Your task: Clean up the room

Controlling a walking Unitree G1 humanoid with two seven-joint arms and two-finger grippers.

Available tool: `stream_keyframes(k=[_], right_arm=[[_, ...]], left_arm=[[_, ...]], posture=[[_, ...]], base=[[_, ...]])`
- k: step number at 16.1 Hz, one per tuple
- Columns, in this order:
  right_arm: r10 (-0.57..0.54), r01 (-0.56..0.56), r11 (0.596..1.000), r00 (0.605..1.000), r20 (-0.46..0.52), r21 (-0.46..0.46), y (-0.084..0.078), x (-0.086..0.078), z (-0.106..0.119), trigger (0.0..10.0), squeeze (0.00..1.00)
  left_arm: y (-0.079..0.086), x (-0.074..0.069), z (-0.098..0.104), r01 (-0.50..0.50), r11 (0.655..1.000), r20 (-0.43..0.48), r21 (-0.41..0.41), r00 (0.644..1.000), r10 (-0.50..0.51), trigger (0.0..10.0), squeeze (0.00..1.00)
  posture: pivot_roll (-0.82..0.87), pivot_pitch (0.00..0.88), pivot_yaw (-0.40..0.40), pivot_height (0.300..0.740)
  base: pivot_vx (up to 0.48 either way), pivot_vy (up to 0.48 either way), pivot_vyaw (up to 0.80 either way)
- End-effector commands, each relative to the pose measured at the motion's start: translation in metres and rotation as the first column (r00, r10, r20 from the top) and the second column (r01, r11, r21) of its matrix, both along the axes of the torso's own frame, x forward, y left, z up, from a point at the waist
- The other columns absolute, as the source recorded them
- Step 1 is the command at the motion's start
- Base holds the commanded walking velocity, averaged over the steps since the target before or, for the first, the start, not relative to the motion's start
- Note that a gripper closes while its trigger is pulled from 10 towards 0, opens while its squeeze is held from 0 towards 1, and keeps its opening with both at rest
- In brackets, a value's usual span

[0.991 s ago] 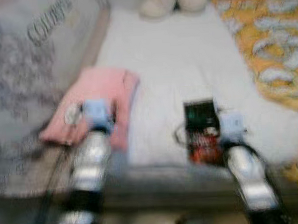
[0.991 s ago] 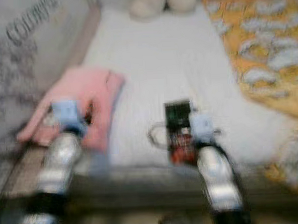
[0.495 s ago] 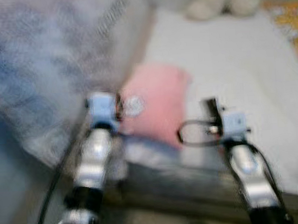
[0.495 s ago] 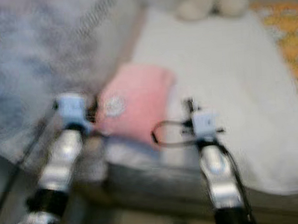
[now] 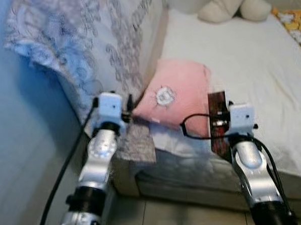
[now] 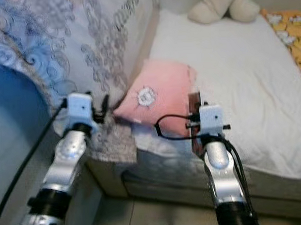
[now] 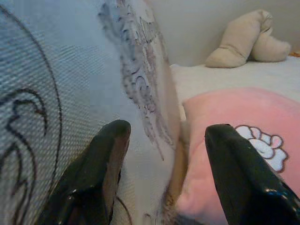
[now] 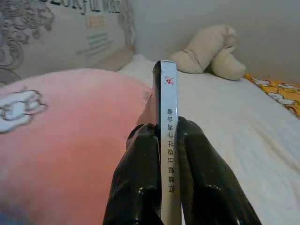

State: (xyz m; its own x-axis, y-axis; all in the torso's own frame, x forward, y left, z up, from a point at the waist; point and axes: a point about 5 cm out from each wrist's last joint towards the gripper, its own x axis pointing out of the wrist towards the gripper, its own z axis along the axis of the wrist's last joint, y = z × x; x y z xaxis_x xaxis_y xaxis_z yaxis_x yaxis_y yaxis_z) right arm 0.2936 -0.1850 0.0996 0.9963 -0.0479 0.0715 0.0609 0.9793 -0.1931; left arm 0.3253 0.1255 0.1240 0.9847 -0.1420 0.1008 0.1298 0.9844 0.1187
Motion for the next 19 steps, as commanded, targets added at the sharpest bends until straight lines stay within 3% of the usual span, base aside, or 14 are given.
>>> stream_keyframes(k=[1,4,7,9,11,12,14,17,19], right_arm=[[-0.027,0.028,1.0,0.997,0.069,-0.012,-0.007,0.004,0.016,0.0,0.0],[-0.045,0.046,0.999,0.997,0.07,-0.008,-0.012,0.002,0.017,0.0,0.0],[-0.052,0.05,0.998,0.997,0.054,0.029,-0.009,-0.012,0.01,0.0,0.0],[-0.045,0.041,0.996,0.998,0.043,0.077,-0.009,-0.032,0.006,0.0,0.0],[-0.045,0.047,0.996,0.999,-0.032,0.076,-0.018,-0.062,-0.009,0.0,0.0],[-0.049,0.052,0.997,0.997,-0.057,0.064,-0.022,-0.072,-0.015,0.0,0.0],[-0.063,0.067,0.997,0.995,-0.083,0.048,-0.028,-0.076,-0.022,0.0,0.0],[-0.054,0.058,0.996,0.997,-0.057,0.073,-0.025,-0.06,-0.012,0.0,0.0],[-0.059,0.062,0.996,0.997,-0.042,0.065,-0.026,-0.053,-0.008,0.0,0.0]], left_arm=[[-0.01,-0.002,0.004,0.035,0.999,0.02,0.004,0.999,-0.035,10.0,0.0],[-0.012,0.0,0.005,0.052,0.999,0.019,0.008,0.998,-0.052,10.0,0.0],[-0.01,-0.006,-0.001,0.052,0.998,-0.009,-0.029,0.999,-0.053,10.0,0.0],[0.007,-0.023,-0.015,-0.001,0.999,-0.065,-0.053,0.998,-0.003,10.0,0.0],[0.027,-0.06,-0.043,0.002,1.0,-0.134,0.004,0.991,-0.002,10.0,0.0],[0.029,-0.07,-0.048,0.013,1.0,-0.149,0.015,0.989,-0.01,10.0,0.0],[0.018,-0.065,-0.042,0.037,0.999,-0.132,-0.008,0.991,-0.037,10.0,0.0],[0.01,-0.043,-0.025,0.019,0.999,-0.083,-0.049,0.996,-0.023,10.0,0.0],[0.009,-0.039,-0.022,0.03,0.999,-0.073,-0.044,0.997,-0.033,10.0,0.0]], posture=[[-0.16,0.0,0.059,0.74],[-0.17,0.0,0.063,0.74],[-0.17,0.0,0.071,0.74],[-0.18,0.0,0.071,0.74],[-0.19,0.0,0.066,0.74],[-0.19,0.0,0.061,0.74],[-0.19,0.0,0.054,0.74],[-0.2,0.0,0.053,0.74],[-0.2,0.0,0.054,0.74]], base=[[0.0,-0.42,0.0],[0.25,-0.407,0.0],[0.301,-0.27,0.0],[0.0,0.0,0.0],[0.0,0.0,0.0],[0.0,0.0,0.0],[0.0,0.0,0.0],[0.37,-0.299,0.0],[0.42,0.0,0.0]])
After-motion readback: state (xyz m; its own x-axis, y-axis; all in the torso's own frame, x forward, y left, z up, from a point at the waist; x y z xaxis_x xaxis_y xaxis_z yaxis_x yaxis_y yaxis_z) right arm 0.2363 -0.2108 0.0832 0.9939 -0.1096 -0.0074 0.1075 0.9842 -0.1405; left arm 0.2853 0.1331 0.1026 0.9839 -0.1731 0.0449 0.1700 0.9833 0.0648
